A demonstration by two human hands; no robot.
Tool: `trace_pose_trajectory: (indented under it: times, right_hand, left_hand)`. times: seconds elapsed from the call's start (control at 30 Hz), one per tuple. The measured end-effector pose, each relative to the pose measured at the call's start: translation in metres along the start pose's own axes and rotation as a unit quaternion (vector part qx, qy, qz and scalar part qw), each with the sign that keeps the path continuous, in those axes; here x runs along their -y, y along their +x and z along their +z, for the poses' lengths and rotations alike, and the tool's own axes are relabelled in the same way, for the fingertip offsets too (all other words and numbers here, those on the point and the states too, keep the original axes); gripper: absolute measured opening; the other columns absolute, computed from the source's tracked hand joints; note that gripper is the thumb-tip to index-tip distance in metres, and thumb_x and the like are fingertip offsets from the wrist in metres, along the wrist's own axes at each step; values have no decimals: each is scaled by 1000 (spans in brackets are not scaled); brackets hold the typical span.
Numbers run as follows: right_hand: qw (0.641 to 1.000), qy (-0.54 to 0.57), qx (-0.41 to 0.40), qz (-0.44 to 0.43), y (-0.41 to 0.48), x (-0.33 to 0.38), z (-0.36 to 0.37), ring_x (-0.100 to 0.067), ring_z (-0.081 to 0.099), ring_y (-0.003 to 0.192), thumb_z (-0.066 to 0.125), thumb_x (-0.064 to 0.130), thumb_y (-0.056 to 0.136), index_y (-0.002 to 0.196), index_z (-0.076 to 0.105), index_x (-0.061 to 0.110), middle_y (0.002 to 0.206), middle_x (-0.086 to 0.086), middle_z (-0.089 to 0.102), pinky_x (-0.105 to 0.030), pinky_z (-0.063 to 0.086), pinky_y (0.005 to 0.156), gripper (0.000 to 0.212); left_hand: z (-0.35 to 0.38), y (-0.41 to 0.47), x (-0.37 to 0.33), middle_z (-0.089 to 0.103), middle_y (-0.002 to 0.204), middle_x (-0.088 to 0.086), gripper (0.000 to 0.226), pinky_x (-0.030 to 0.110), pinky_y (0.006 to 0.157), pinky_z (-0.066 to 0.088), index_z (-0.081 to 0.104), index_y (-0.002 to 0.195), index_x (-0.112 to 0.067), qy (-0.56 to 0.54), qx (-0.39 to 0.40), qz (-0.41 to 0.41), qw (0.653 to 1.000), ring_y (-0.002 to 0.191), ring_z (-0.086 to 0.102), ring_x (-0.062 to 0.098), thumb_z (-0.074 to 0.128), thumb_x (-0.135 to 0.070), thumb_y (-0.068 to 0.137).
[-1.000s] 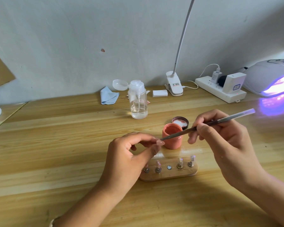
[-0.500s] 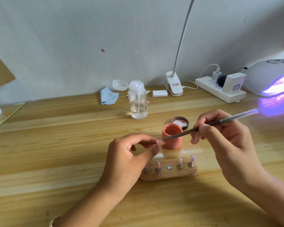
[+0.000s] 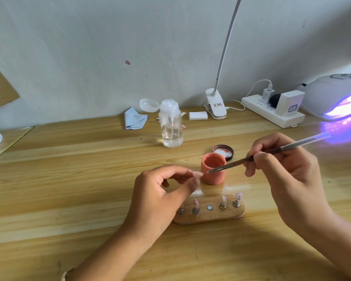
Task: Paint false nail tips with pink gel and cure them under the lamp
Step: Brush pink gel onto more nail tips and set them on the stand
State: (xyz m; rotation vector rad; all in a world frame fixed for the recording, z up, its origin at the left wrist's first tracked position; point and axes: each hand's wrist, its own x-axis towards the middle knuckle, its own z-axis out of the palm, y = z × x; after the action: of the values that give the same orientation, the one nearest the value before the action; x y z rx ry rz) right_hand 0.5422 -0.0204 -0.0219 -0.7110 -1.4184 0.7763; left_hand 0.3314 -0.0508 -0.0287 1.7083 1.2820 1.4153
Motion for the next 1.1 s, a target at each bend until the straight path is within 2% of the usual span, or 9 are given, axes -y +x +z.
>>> trace_pose_trajectory:
  times: [0.1, 0.27, 0.5, 0.6, 0.7, 0.87, 0.93, 1.0, 1.1]
  right_hand:
    - [1000, -3, 3, -28, -1, 0, 0, -15, 61, 65, 57, 25, 83, 80, 62, 20, 65, 2, 64, -24, 47, 72, 8]
    - [994, -18, 76, -71, -8, 2, 5, -14, 67, 72, 54, 19, 94, 92, 60, 13, 74, 7, 69, -20, 50, 77, 9]
    - [999, -27, 4, -47, -3, 0, 0, -15, 61, 65, 56, 24, 86, 84, 61, 18, 66, 1, 64, -22, 47, 71, 9]
    - [997, -9, 47, -66, -6, 2, 2, -18, 66, 71, 55, 22, 93, 91, 61, 15, 73, 3, 68, -25, 50, 77, 9]
    - [992, -25, 88, -85, -9, 3, 5, -13, 68, 74, 53, 17, 96, 94, 60, 12, 77, 8, 70, -18, 49, 77, 9]
    - [997, -53, 6, -60, -5, 2, 0, -18, 61, 66, 55, 23, 86, 83, 62, 24, 67, 2, 65, -25, 47, 70, 8]
    - [997, -45, 0, -62, -5, 2, 0, -18, 62, 67, 55, 24, 87, 83, 61, 24, 67, 2, 64, -26, 48, 71, 7]
    - [997, -32, 23, -71, -6, 3, 1, -19, 64, 69, 55, 23, 90, 87, 61, 20, 70, 4, 66, -26, 49, 74, 7]
    - [992, -33, 76, -93, -9, 4, 5, -13, 67, 73, 53, 17, 95, 94, 60, 13, 76, 9, 69, -19, 49, 78, 8]
  left_hand:
    - [0, 0, 0, 75, 82, -13, 11, 12, 59, 47, 80, 86, -26, -5, 4, -4, 1000, 75, 63, -4, 79, -27, 75]
    - [0, 0, 0, 74, 77, -11, 10, 14, 59, 46, 79, 83, -24, 0, -3, -16, 1000, 72, 61, -5, 80, -28, 74]
    - [0, 0, -2, 75, 77, -10, 10, 10, 60, 45, 80, 85, -23, 7, -2, -14, 1000, 71, 62, -5, 82, -18, 76]
    - [0, -1, -3, 74, 75, -10, 7, 15, 56, 46, 80, 82, -23, -4, 0, -22, 1000, 69, 60, -6, 82, -19, 76]
    - [-1, -2, -2, 73, 75, -11, 6, 19, 55, 49, 80, 80, -25, -10, -2, -27, 1000, 68, 58, -7, 81, -25, 75]
    - [-1, -1, 0, 75, 79, -7, 11, 23, 53, 49, 81, 83, -25, -12, -8, -31, 999, 61, 55, -2, 80, -31, 73]
    - [0, 0, 1, 76, 79, -7, 11, 21, 54, 47, 81, 83, -26, -10, -10, -29, 999, 60, 54, 0, 80, -32, 73]
    - [0, -1, 0, 75, 79, -7, 12, 22, 53, 48, 81, 83, -26, -19, -5, -31, 999, 63, 56, -1, 80, -32, 72]
    - [-1, -1, 0, 74, 78, -8, 14, 31, 50, 49, 80, 83, -28, -23, -5, -36, 999, 62, 55, -2, 79, -35, 71]
